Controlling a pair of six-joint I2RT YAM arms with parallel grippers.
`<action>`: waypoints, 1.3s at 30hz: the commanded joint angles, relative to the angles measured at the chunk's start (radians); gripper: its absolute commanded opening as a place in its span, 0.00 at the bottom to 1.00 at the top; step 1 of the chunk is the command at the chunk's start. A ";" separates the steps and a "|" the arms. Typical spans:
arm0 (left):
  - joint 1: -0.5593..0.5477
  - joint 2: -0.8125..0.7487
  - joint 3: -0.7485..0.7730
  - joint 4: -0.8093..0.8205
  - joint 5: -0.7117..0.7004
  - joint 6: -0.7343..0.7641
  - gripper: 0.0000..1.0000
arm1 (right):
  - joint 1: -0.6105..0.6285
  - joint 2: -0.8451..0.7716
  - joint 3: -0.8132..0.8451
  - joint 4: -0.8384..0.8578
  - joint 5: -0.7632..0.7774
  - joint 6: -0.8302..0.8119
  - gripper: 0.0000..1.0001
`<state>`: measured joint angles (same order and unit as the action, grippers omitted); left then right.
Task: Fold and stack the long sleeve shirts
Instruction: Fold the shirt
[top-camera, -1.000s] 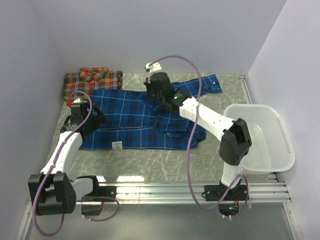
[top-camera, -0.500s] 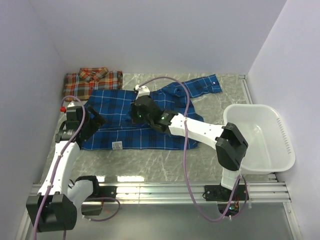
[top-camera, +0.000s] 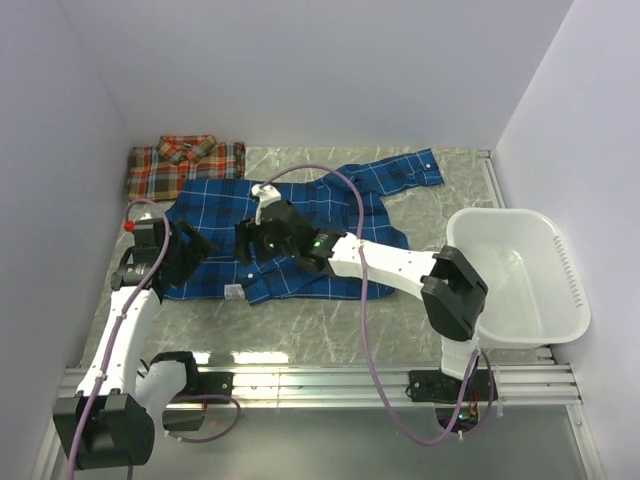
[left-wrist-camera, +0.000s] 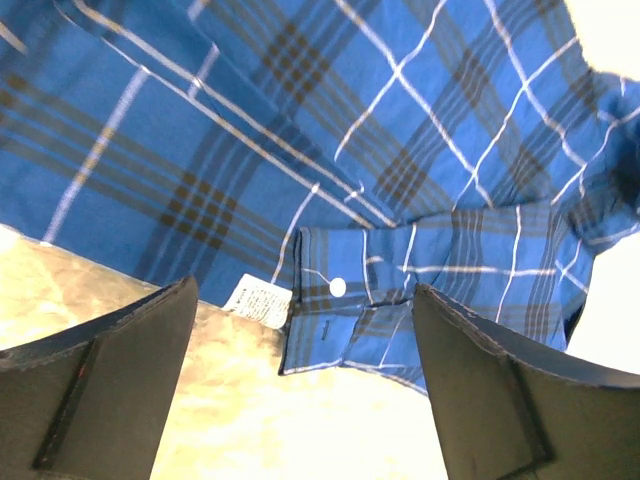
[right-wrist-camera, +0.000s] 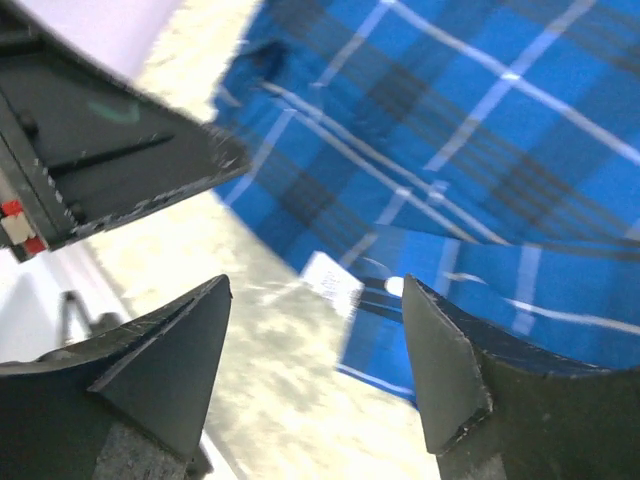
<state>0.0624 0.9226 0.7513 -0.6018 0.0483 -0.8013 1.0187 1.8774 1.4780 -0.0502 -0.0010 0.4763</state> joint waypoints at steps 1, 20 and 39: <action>0.002 0.024 -0.042 0.055 0.096 -0.012 0.94 | -0.035 -0.113 -0.015 -0.080 0.139 -0.080 0.77; -0.263 0.404 -0.046 0.301 -0.019 -0.102 0.74 | -0.374 -0.616 -0.686 -0.011 0.141 0.074 0.90; -0.314 0.479 -0.067 0.335 -0.064 -0.105 0.58 | -0.614 -0.695 -0.907 0.042 -0.177 0.234 0.87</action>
<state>-0.2398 1.3926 0.6846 -0.3058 -0.0051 -0.9043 0.4255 1.2118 0.5896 -0.0517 -0.1272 0.6796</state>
